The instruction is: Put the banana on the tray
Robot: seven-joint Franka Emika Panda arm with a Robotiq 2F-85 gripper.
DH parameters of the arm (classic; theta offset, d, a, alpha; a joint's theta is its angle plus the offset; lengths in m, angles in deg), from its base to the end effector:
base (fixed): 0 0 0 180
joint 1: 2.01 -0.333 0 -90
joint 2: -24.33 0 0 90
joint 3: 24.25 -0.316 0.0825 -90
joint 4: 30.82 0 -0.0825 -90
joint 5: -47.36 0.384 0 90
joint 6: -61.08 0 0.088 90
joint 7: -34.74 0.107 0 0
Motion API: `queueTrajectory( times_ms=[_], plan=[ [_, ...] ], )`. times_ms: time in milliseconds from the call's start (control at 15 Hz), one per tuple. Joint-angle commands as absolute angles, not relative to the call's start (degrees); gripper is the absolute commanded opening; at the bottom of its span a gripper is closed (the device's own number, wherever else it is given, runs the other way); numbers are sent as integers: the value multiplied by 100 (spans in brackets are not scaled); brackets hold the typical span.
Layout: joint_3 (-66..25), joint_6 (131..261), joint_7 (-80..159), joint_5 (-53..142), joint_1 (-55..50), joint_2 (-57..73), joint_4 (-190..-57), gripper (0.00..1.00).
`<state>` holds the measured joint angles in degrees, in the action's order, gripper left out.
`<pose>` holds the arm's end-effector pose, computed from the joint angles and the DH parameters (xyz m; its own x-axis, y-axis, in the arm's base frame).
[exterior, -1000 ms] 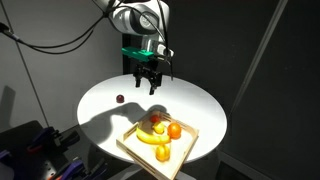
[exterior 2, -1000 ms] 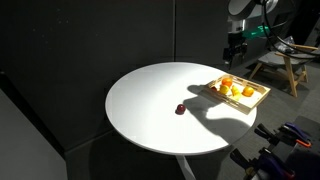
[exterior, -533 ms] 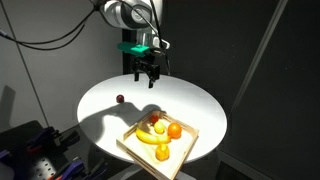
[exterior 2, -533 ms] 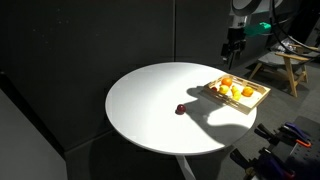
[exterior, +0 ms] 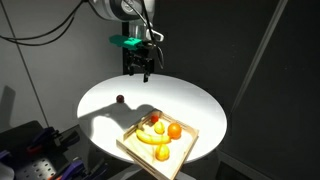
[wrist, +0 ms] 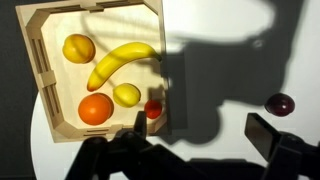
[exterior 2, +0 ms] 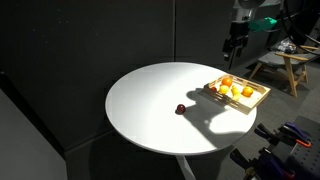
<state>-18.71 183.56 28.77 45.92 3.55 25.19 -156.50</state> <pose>0.5137 -0.1020 0.3881 0.9962 -0.0757 -0.0428 -0.0752 -0.9971 0.0148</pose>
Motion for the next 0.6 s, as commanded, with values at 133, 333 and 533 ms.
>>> queueTrajectory(
  times_ms=[133, 333, 533],
  plan=[
    [-1952, 18409, 3064, 4582, 263, 3171, -16142, 100],
    [-2007, 18415, 3134, 4579, 213, 3356, -16317, 100],
    [-2040, 18408, 3176, 4572, 177, 3445, -16424, 100]
  ],
)
